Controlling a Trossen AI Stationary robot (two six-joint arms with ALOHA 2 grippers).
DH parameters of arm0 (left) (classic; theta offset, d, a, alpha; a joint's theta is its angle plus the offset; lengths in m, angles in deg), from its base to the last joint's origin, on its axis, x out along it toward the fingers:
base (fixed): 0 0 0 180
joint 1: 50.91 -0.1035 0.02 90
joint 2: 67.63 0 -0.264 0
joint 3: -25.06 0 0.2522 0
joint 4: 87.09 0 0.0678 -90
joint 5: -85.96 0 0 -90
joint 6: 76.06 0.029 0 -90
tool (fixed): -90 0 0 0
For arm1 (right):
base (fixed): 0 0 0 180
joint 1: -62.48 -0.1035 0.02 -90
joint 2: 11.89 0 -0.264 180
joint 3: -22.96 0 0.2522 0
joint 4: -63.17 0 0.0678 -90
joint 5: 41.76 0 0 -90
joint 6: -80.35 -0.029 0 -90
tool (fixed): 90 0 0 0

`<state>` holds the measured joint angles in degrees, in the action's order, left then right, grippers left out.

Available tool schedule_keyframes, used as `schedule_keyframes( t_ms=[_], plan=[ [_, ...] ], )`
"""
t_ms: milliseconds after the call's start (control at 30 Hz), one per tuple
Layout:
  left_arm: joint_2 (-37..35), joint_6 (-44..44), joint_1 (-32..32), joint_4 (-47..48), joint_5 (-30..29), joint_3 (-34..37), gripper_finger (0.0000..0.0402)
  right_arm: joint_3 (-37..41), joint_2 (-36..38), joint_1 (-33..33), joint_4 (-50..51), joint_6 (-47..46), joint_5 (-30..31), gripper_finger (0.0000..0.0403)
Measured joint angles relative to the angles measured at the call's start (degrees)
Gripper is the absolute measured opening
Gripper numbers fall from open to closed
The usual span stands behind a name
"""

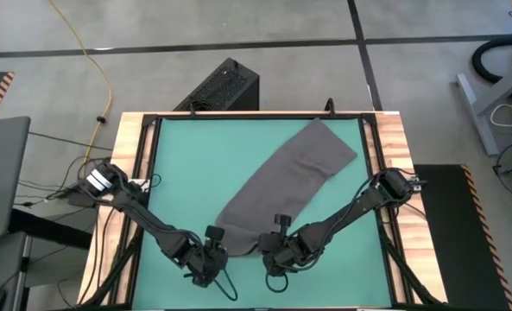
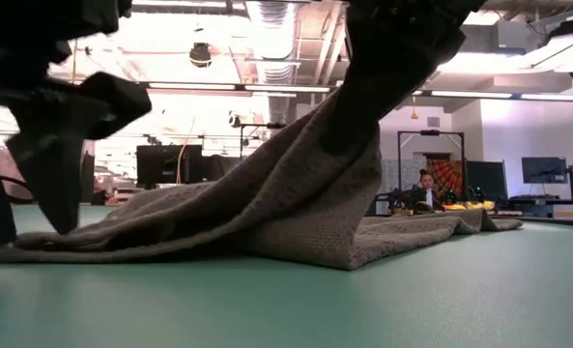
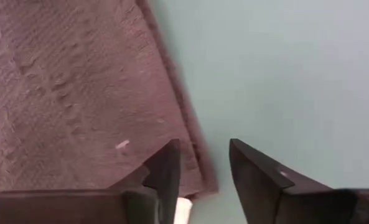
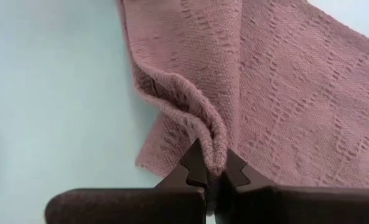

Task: Roll towel
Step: Roll the gray towel

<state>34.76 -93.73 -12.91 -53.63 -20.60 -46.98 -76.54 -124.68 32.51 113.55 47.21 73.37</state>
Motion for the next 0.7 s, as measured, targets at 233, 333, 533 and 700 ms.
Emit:
schedule_keyframes(
  t_ms=[233, 333, 533, 700],
  plan=[
    [0.09, -0.64, -0.17, 1.24, -0.66, -0.02, 0.0197, 0.00, 0.00, 0.00, -0.25, 0.04, -1.15, 0.0022],
    [0.09, -1.75, -0.07, 2.21, -0.06, 0.59, 0.0204, 0.00, 0.00, 0.00, -0.24, 0.04, -1.19, 0.0022],
    [1.59, -2.59, -0.11, 1.83, 3.21, 2.44, 0.0202, 0.00, 0.00, 0.00, -0.36, 0.04, -1.26, 0.0022],
    [3.58, -1.45, -0.53, 1.67, 3.45, 2.34, 0.0153, 0.00, 0.00, 0.00, -0.62, 0.00, -1.48, 0.0022]
  ],
)
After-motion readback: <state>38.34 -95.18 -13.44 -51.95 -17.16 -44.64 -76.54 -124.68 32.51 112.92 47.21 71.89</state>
